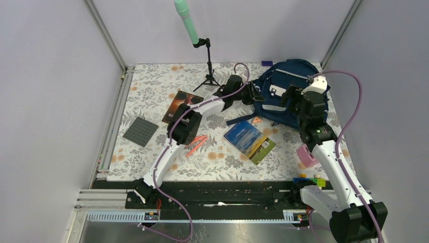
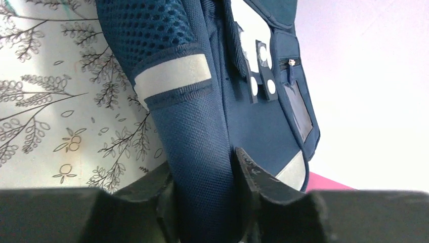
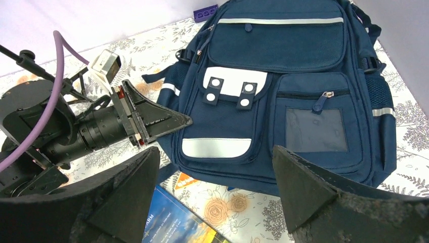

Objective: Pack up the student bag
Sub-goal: Pick up the student bag at the center of the board.

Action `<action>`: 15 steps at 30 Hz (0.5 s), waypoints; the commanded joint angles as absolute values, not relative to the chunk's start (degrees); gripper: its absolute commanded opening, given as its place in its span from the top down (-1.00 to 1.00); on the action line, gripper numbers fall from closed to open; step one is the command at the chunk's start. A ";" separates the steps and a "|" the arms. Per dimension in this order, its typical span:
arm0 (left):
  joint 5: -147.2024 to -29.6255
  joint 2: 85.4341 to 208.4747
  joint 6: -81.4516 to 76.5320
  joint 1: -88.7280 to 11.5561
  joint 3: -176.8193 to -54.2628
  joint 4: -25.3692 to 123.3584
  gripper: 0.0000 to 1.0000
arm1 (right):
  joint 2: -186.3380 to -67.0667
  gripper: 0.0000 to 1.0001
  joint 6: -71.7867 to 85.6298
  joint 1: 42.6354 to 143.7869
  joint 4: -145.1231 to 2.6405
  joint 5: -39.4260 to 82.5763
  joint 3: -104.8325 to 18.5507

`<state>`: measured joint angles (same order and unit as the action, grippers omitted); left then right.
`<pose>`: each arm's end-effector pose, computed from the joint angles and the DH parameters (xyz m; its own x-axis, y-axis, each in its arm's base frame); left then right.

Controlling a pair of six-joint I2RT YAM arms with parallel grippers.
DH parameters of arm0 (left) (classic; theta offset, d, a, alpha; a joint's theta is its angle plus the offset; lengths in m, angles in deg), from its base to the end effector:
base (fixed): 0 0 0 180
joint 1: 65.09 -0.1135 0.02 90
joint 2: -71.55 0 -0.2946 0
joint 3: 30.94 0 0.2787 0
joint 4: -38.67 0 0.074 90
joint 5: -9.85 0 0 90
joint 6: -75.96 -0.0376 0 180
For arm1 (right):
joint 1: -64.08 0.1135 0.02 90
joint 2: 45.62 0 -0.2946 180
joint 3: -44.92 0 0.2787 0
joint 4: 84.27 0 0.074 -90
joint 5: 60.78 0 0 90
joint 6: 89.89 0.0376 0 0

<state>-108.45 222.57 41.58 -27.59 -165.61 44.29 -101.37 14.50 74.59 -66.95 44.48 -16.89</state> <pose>0.5004 -0.4065 0.1377 -0.8978 -0.2270 -0.3773 0.2547 0.4313 -0.8655 0.2373 0.0340 0.3649 -0.1666 0.2129 -0.9628 0.1231 0.9733 0.1940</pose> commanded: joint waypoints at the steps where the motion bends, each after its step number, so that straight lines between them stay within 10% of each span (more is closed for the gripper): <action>1: -111.48 218.68 38.77 -26.39 -165.54 34.32 0.61 | -99.42 -0.77 13.98 74.72 -66.74 44.00 -16.21; 4: -111.26 216.35 36.95 -26.14 -164.15 30.34 1.00 | -98.98 -0.77 13.44 74.72 -66.13 44.46 -16.16; 15: -108.81 204.62 24.24 -23.57 -155.65 15.82 1.00 | -95.58 -0.77 12.40 74.76 -62.68 45.56 -15.46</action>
<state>-108.16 216.56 33.97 -25.86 -156.06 32.22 -97.98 13.52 74.59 -63.50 44.66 -15.91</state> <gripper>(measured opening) 0.202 0.884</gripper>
